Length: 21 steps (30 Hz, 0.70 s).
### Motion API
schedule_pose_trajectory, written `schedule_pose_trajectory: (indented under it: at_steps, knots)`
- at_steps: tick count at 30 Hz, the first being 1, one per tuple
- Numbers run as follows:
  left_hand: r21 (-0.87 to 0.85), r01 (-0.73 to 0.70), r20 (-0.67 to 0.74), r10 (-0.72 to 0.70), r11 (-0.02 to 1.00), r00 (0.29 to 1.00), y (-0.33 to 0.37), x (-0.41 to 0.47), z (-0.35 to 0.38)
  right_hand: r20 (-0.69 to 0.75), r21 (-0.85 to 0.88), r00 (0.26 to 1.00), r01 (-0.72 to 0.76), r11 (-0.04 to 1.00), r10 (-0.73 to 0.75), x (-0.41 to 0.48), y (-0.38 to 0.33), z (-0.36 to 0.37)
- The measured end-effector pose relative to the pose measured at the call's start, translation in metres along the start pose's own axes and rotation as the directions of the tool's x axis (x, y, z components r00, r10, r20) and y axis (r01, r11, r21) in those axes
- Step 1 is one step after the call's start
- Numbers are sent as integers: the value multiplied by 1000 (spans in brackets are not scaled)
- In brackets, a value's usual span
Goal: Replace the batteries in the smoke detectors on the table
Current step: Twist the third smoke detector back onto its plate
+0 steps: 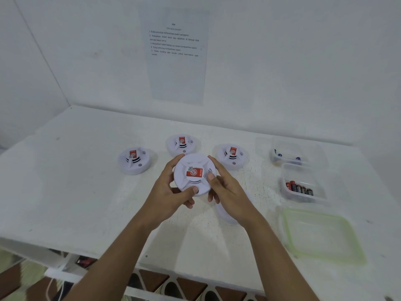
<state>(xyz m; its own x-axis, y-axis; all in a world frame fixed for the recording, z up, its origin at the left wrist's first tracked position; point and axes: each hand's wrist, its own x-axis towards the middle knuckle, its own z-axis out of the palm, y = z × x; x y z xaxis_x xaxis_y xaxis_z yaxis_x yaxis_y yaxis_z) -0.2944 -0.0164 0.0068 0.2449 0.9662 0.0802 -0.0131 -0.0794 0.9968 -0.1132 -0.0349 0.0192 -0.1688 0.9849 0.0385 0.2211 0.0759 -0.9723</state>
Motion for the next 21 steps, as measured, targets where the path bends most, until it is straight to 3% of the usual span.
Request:
schedule_pose_trajectory:
  at_steps: [21]
  knots:
    - [56,12,47,-15,998,999,10,4,-10,-26,59,1000,-7,998,9,6,-2,0]
